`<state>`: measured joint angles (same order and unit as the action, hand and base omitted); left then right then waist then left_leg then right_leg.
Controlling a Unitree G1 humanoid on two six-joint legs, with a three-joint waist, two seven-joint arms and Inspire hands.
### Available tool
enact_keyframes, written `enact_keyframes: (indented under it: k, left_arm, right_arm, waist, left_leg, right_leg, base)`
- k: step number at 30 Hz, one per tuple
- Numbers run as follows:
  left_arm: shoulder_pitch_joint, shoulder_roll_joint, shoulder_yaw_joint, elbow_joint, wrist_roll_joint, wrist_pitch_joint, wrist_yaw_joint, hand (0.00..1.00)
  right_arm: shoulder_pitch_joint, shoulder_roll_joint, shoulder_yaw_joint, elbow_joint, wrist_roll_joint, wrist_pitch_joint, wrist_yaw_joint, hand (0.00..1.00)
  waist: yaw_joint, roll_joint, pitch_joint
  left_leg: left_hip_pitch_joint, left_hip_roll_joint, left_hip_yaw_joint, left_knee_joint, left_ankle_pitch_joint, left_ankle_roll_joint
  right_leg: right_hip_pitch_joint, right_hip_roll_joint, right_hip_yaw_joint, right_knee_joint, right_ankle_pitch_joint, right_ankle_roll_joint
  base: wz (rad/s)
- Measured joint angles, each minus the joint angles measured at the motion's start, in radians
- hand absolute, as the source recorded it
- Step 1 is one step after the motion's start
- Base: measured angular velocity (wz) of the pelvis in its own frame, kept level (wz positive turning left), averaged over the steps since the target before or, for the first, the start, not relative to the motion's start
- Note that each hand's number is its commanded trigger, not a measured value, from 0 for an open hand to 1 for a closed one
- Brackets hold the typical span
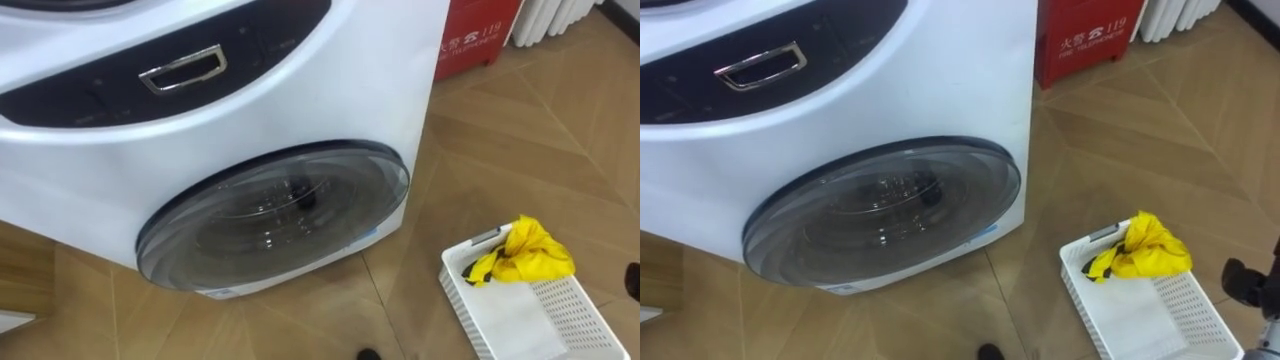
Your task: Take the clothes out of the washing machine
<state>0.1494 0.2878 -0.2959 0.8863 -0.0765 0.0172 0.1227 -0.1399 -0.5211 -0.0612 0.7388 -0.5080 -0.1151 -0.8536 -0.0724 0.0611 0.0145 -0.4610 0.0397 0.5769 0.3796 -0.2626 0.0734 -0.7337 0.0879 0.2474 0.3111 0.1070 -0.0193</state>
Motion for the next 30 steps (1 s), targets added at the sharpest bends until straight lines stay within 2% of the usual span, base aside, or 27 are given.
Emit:
enact_keyframes:
  k: [4,8,10,11,13,16,19,24,27,30]
  left_arm:
    - [0.000,0.000,0.018,0.009,0.000,-0.002,-0.021,0.00]
    - [0.001,0.001,0.021,0.027,-0.009,-0.002,-0.049,0.00]
    - [-0.001,0.000,0.018,0.037,-0.009,-0.007,-0.065,0.00]
    - [-0.001,0.000,0.018,0.042,-0.009,-0.011,-0.068,0.00]
    - [-0.001,-0.008,0.018,0.064,-0.009,-0.018,-0.069,0.00]
    - [-0.003,-0.018,0.020,0.078,-0.009,-0.021,-0.065,0.00]
    - [-0.002,-0.042,0.023,0.080,-0.008,-0.047,-0.053,0.00]
    - [0.003,-0.068,0.044,0.080,-0.008,-0.053,-0.047,0.00]
    - [0.001,-0.080,0.067,0.087,-0.007,-0.054,-0.048,0.00]
    - [0.000,-0.081,0.088,0.100,0.003,-0.051,-0.048,0.00]
  right_arm:
    - [0.004,0.002,0.000,-0.002,-0.016,0.000,0.008,0.00]
    - [0.026,0.028,0.018,-0.012,-0.019,0.001,0.047,0.00]
    - [0.058,0.070,0.035,-0.013,-0.017,0.002,0.086,0.00]
    - [0.069,0.081,0.042,-0.015,-0.014,0.002,0.099,0.00]
    - [0.102,0.129,0.060,-0.024,0.008,0.002,0.146,0.00]
    - [0.146,0.156,0.122,-0.014,0.050,-0.003,0.192,0.00]
    - [0.210,0.190,0.167,0.032,0.123,-0.021,0.268,0.00]
    - [0.250,0.250,0.195,0.119,0.257,-0.012,0.388,0.00]
    - [0.246,0.260,0.228,0.160,0.308,-0.011,0.456,0.00]
    - [0.259,0.267,0.263,0.175,0.361,0.005,0.510,0.00]
  waist:
    - [-0.002,0.000,-0.0031]
    - [-0.005,0.001,-0.0036]
    - [-0.009,0.002,-0.0045]
    - [-0.007,0.002,-0.0046]
    - [-0.001,0.001,-0.0052]
    - [0.005,0.006,-0.0088]
    - [0.017,0.007,-0.0122]
    - [0.046,-0.014,-0.0152]
    - [0.054,-0.023,-0.0130]
    - [0.064,-0.033,-0.0151]
  left_leg:
    - [0.004,0.001,-0.011,0.003,0.000,0.000]
    - [0.034,0.006,-0.055,0.009,-0.002,-0.004]
    - [0.073,0.007,-0.090,0.000,-0.002,-0.010]
    - [0.087,0.007,-0.098,-0.006,-0.001,-0.013]
    - [0.154,0.001,-0.118,-0.040,0.003,-0.024]
    - [0.218,0.002,-0.150,-0.068,0.007,-0.038]
    - [0.306,0.001,-0.201,-0.122,0.016,-0.048]
    - [0.414,0.006,-0.255,-0.192,0.028,-0.065]
    - [0.470,0.011,-0.288,-0.214,0.031,-0.071]
    - [0.496,0.016,-0.312,-0.214,0.030,-0.073]
  right_leg:
    - [0.010,0.000,0.000,0.001,0.000,0.000]
    - [0.056,0.003,-0.025,-0.003,-0.011,-0.011]
    - [0.103,-0.002,-0.059,-0.005,-0.029,-0.019]
    - [0.116,-0.002,-0.064,-0.004,-0.034,-0.021]
    - [0.175,-0.001,-0.081,-0.006,-0.055,-0.027]
    - [0.247,0.000,-0.115,-0.024,-0.071,-0.032]
    - [0.345,-0.007,-0.169,-0.059,-0.089,-0.044]
    - [0.448,-0.003,-0.221,-0.077,-0.126,-0.061]
    - [0.510,-0.002,-0.245,-0.102,-0.138,-0.064]
    - [0.554,-0.001,-0.266,-0.128,-0.144,-0.064]
  base:
    - [-0.01]
    - [0.09]
    - [0.31]
    - [0.28]
    - [0.17]
    - [0.25]
    - [0.42]
    - [0.31]
    - [0.30]
    - [0.25]
